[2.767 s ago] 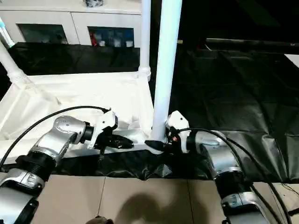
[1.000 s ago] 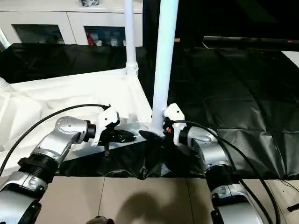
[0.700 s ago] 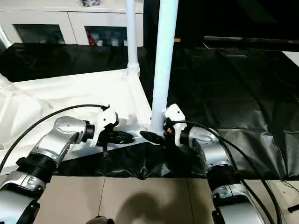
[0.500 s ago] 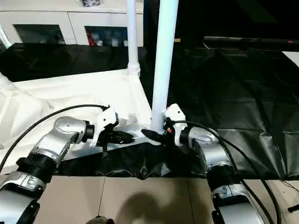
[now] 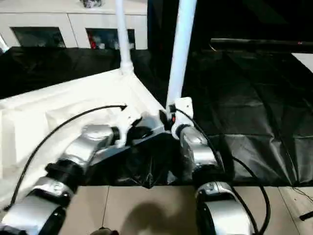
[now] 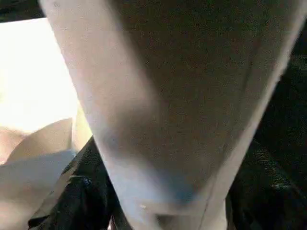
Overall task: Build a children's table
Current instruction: Rotate leg to tighten
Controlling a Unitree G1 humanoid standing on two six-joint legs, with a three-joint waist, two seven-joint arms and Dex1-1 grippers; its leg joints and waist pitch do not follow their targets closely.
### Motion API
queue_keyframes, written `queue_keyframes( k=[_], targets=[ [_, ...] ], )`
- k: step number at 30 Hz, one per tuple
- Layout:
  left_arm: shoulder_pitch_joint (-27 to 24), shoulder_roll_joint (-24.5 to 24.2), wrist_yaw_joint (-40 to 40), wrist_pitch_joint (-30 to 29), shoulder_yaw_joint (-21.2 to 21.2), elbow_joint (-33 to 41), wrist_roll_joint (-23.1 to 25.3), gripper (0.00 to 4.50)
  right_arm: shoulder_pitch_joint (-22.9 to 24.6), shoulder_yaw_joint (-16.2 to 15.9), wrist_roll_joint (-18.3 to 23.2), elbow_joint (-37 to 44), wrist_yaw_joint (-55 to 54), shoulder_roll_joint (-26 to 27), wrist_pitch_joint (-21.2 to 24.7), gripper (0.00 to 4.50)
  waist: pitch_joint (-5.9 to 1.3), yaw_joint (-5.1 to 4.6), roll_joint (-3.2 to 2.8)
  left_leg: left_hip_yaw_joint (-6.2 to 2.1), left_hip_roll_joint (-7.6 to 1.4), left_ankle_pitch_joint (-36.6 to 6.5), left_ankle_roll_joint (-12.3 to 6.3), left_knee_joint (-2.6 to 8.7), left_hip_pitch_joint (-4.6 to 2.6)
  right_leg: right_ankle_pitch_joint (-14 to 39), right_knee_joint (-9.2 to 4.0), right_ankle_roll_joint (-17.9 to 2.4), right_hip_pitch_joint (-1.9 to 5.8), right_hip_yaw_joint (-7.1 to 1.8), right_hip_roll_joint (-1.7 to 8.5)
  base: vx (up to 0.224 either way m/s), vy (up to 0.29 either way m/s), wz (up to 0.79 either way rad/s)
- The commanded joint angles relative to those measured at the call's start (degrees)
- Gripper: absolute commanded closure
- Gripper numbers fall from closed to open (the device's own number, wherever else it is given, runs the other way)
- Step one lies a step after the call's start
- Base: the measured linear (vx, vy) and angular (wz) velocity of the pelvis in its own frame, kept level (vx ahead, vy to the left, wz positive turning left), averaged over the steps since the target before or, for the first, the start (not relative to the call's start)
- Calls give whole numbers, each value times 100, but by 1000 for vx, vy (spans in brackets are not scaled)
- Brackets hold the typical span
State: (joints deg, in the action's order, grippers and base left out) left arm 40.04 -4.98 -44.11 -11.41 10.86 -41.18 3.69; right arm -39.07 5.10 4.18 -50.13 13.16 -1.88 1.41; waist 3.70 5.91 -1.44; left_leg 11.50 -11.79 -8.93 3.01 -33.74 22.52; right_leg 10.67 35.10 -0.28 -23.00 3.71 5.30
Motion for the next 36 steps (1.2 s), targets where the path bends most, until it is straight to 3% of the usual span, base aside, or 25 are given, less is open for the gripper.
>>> queue_keyframes(
  k=[1,4,5,8,12,16,17,19,22,24,25,28,33,36],
  targets=[
    [235,312,65,216,78,52,-116,450,3,-253,88,-164,305,461,57,155,-503,-23,22,-87,-121,-951,-193,355,-139,115,-320,-1365,277,-211,286,0,0,0],
    [218,292,-75,330,132,63,-111,450,21,-258,112,-116,440,431,32,120,-486,-20,18,-83,-119,-1022,-253,357,-139,280,-345,-1361,281,-210,297,0,0,0],
    [179,254,-242,379,157,115,-133,450,23,-228,134,-98,485,380,-10,115,-484,-20,-13,-90,-126,-1101,-233,363,-147,419,-359,-1347,277,-210,307,0,0,0],
    [66,114,-646,549,219,249,-208,450,47,-256,72,-22,654,182,-122,87,-484,-42,-10,-98,-131,-1190,-178,372,-144,490,-367,-1328,280,-207,302,0,0,0],
    [31,65,-771,567,225,290,-250,450,69,-261,71,27,737,105,-109,87,-499,-60,-16,-90,-139,-1021,-242,355,-145,107,-314,-1452,283,-208,291,0,0,0],
    [31,65,-771,567,225,290,-250,450,69,-261,71,27,737,105,-109,77,-490,-59,-13,-85,-138,-1093,-248,357,-153,244,-333,-1473,282,-209,298,0,0,0],
    [-28,-155,-1153,594,253,343,-308,450,274,-467,5,451,1374,-335,-15,61,-489,-61,-14,-86,-138,-1107,-243,358,-153,266,-336,-1465,287,-206,295,0,0,0],
    [-57,-381,-1496,623,280,358,-334,450,526,-731,-23,986,2151,-814,149,61,-495,-5,5,-81,-132,-984,-344,336,-141,11,-312,-1395,326,-195,246,0,0,0],
    [-52,-641,-1875,689,299,321,-338,450,894,-1068,114,1745,3333,-1411,377,61,-502,71,22,-64,-150,-878,-525,298,-141,-188,-289,-1431,311,-203,268,0,0,0],
    [-42,-702,-1970,706,301,304,-337,450,968,-1120,176,1890,3609,-1532,409,61,-489,86,15,-66,-151,-975,-514,309,-132,15,-308,-1433,301,-199,277,0,0,0],
    [-36,-743,-2040,726,296,287,-331,450,985,-1125,176,1913,3744,-1590,384,61,-465,69,13,-76,-159,-1262,-384,335,-133,563,-357,-1409,279,-196,299,0,0,0],
    [-37,-788,-2175,747,288,278,-321,450,1003,-1123,181,1936,3941,-1661,372,61,-448,49,15,-93,-170,-1535,-169,370,-163,1117,-411,-1351,257,-206,308,0,0,0],
    [-24,-902,-2344,780,363,251,-382,450,1125,-1263,306,2279,4272,-1925,584,61,-472,67,21,-95,-169,-1301,-207,356,-149,712,-364,-1363,267,-213,293,0,0,0],
    [2,-926,-2372,804,352,205,-385,450,1142,-1241,326,2385,4446,-2008,682,98,-487,73,28,-90,-159,-1129,-297,334,-130,479,-338,-1429,276,-207,299,0,0,0]
  ],
)
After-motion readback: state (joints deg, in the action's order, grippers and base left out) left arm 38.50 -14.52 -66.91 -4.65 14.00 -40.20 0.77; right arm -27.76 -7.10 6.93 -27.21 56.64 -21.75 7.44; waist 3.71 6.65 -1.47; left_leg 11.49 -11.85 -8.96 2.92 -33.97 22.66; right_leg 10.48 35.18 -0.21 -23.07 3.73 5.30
